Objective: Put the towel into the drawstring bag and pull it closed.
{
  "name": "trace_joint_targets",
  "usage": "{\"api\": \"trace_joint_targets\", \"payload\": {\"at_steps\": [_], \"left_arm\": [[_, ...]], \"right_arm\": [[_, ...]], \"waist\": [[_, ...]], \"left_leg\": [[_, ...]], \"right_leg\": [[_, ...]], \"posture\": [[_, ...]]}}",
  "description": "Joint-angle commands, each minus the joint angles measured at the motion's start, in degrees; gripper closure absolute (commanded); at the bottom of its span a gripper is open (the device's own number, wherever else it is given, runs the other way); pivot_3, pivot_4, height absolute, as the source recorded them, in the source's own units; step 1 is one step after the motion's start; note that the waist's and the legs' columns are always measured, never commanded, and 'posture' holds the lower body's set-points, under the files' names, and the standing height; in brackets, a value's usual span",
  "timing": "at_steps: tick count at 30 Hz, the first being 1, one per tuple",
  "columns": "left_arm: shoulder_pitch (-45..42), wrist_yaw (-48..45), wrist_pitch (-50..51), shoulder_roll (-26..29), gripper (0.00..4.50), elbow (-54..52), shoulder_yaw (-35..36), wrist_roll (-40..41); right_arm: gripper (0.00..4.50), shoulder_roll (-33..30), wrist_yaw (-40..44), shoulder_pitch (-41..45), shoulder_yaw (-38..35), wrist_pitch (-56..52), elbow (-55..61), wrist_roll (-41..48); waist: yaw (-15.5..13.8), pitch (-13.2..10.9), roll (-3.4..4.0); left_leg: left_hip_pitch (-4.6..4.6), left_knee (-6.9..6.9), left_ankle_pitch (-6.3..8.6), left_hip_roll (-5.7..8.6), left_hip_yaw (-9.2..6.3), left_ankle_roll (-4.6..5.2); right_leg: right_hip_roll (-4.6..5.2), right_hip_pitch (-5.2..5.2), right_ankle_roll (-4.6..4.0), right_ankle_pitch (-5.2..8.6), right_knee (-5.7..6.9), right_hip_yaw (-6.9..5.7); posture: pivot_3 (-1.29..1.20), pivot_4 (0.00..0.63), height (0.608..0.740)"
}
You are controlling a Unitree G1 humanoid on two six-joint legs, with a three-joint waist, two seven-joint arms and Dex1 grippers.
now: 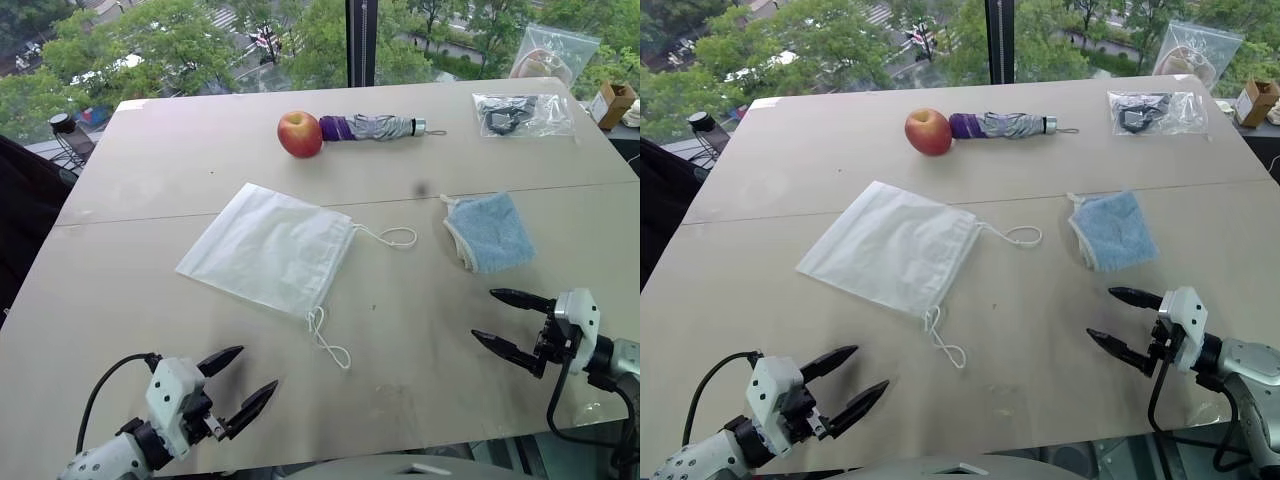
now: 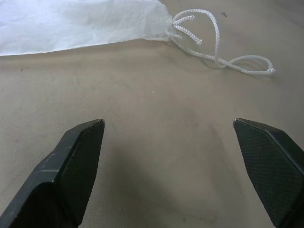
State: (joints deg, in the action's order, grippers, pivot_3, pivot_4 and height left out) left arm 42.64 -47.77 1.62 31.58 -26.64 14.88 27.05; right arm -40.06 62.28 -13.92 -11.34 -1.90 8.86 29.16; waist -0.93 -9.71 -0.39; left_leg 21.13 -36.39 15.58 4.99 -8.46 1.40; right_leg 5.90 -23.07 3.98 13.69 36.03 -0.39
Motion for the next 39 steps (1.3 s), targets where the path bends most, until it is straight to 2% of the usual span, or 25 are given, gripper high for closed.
{"api": "trace_joint_targets", "payload": {"at_steps": [1,16,20,25,28,32,36,39], "left_arm": [[0.1,-0.5,-1.3,-0.8,0.04,-0.1,0.4,0.2],[-0.7,-1.7,-0.7,-3.5,0.04,-0.1,0.7,3.8],[-3.2,2.5,1.8,-5.7,0.04,-4.2,-1.6,4.5],[-15.0,15.1,10.4,-8.1,0.04,-11.1,-9.6,-2.6],[-25.2,24.2,17.1,-10.3,0.04,-11.3,-15.5,-10.8],[-34.0,30.8,22.5,-11.6,0.04,-10.3,-22.2,-20.2],[-37.7,35.0,27.6,-13.2,0.04,-9.7,-27.3,-26.4],[-37.4,38.5,31.2,-14.7,0.04,-9.9,-30.0,-30.8]], "right_arm": [[0.00,0.1,0.1,0.1,0.2,0.0,1.6,-0.3],[0.00,0.2,0.2,1.9,1.1,-0.9,0.9,-0.7],[0.00,0.6,0.4,4.2,2.0,-1.9,2.0,0.0],[0.00,0.9,-0.9,8.4,2.9,-5.0,4.7,0.9],[0.00,0.8,-1.6,9.7,3.0,-6.7,6.9,1.7],[0.00,0.2,-3.6,9.9,1.8,-9.5,10.0,2.6],[0.00,-0.6,-4.3,8.1,0.6,-11.5,13.0,3.6],[0.00,-1.5,-4.8,6.5,-0.7,-13.0,15.0,4.5]], "waist": [[0.0,0.0,0.00],[0.0,0.0,-0.01],[0.1,0.0,-0.01],[-0.2,0.0,0.03],[-0.3,0.1,0.00],[-0.3,0.0,-0.01],[-0.1,0.0,-0.01],[-0.1,0.0,-0.02]], "left_leg": [[0.00,0.00,0.00,0.00,0.00,0.00],[-0.02,-0.05,0.01,0.00,0.08,0.02],[-0.02,-0.12,0.01,0.00,0.11,0.02],[0.00,-0.32,0.00,0.00,0.12,0.02],[0.01,-0.58,0.00,0.01,0.11,0.01],[-0.03,-0.72,-0.01,0.03,0.19,-0.02],[-0.08,-0.75,-0.02,0.02,0.25,-0.04],[-0.05,-0.75,-0.01,0.02,0.25,-0.03]], "right_leg": [[0.00,0.00,0.00,0.00,0.00,0.00],[-0.02,0.00,0.03,-0.04,0.00,0.07],[-0.04,0.01,0.09,-0.09,0.01,0.11],[-0.20,0.03,0.18,-0.20,0.06,0.14],[-0.38,0.05,0.19,-0.22,0.27,0.17],[-0.42,0.04,0.20,-0.23,0.49,0.27],[-0.44,0.01,0.20,-0.23,0.59,0.35],[-0.44,0.00,0.21,-0.23,0.59,0.36]], "posture": [[0.00,0.150,0.740],[0.00,0.150,0.740],[0.00,0.150,0.740],[0.00,0.150,0.740],[0.00,0.150,0.740],[0.00,0.150,0.740],[0.00,0.150,0.740],[0.00,0.150,0.740]]}}
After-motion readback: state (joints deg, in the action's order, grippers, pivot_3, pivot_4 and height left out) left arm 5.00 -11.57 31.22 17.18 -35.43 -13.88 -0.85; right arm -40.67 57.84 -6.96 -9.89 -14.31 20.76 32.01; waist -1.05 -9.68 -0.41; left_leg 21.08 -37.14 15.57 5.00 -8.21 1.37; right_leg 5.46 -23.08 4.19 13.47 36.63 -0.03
